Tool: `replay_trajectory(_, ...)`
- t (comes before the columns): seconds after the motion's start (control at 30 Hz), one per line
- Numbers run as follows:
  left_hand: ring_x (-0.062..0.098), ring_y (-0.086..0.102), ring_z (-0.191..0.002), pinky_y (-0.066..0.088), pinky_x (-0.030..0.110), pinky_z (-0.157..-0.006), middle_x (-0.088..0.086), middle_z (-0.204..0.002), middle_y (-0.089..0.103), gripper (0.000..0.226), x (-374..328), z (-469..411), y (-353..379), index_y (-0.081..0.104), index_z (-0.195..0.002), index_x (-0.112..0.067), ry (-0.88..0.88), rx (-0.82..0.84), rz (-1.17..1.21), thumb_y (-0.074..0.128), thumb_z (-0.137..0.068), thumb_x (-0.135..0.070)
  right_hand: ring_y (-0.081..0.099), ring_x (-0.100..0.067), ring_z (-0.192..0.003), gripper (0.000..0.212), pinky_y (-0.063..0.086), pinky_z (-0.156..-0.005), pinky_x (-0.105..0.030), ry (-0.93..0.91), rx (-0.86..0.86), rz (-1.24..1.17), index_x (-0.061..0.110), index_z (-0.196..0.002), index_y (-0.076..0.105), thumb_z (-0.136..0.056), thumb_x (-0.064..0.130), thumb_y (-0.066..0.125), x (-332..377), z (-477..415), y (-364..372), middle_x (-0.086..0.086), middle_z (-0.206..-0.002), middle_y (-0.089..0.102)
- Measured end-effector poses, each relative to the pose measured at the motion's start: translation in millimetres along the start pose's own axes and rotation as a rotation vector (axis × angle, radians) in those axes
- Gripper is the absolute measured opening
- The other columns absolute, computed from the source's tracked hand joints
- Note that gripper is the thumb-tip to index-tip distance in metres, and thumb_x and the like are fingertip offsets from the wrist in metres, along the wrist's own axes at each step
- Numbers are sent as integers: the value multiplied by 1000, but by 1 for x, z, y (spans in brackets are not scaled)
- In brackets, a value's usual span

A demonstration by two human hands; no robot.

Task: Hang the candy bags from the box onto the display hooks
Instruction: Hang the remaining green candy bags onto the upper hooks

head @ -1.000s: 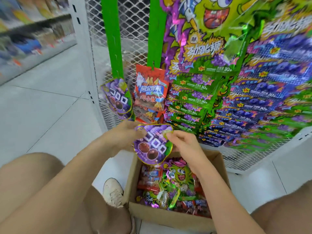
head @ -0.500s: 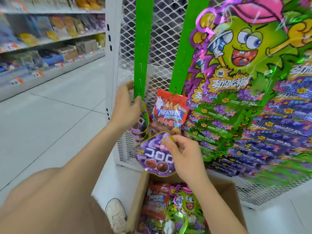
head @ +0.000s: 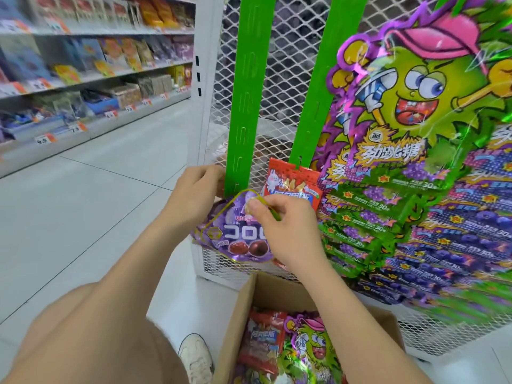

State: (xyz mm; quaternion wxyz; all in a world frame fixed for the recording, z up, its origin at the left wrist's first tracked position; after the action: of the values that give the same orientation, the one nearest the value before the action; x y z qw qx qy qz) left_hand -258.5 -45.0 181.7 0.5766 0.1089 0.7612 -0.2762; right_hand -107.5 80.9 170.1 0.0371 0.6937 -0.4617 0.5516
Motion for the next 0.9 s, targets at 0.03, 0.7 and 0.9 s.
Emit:
replay_trajectory(0.03, 14, 58, -74, 46, 33, -74, 8, -79, 71, 41, -2, 5, -1, 69, -85, -2, 7, 14, 19, 47, -97, -34, 47, -13, -54, 36, 45, -56, -42, -7, -3, -6, 20, -79, 76, -97, 49, 67, 7, -5, 4, 3, -59, 62)
replay_trajectory(0.7, 15, 51, -82, 43, 36, -77, 2, -85, 59, 30, -41, 17, 3, 69, -94, -12, 200, 182, 212, 50, -113, -25, 28, -14, -57, 50, 29, -54, -40, 53, -182, -56, 0, -68, 63, -93, 42, 73, 28, -25, -1, -7, -53, 35)
replay_trajectory(0.9, 21, 51, -84, 44, 42, -84, 9, -88, 58, 39, -36, 19, 6, 64, -96, -2, 212, 174, 184, 45, -114, -32, 41, -15, -54, 44, 38, -57, -37, 112, -115, -101, 12, -64, 63, -95, 43, 70, 12, -10, 10, 4, -50, 49)
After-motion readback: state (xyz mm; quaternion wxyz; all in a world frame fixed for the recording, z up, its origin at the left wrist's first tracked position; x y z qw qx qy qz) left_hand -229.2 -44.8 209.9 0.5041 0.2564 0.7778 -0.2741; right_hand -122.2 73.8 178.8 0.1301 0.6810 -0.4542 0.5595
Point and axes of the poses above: each hand's wrist, its own z-axis away from the middle knuckle, its own y-axis out of the palm, x = y × z, the point moved 8 cm from there along -z, towards the middle knuckle
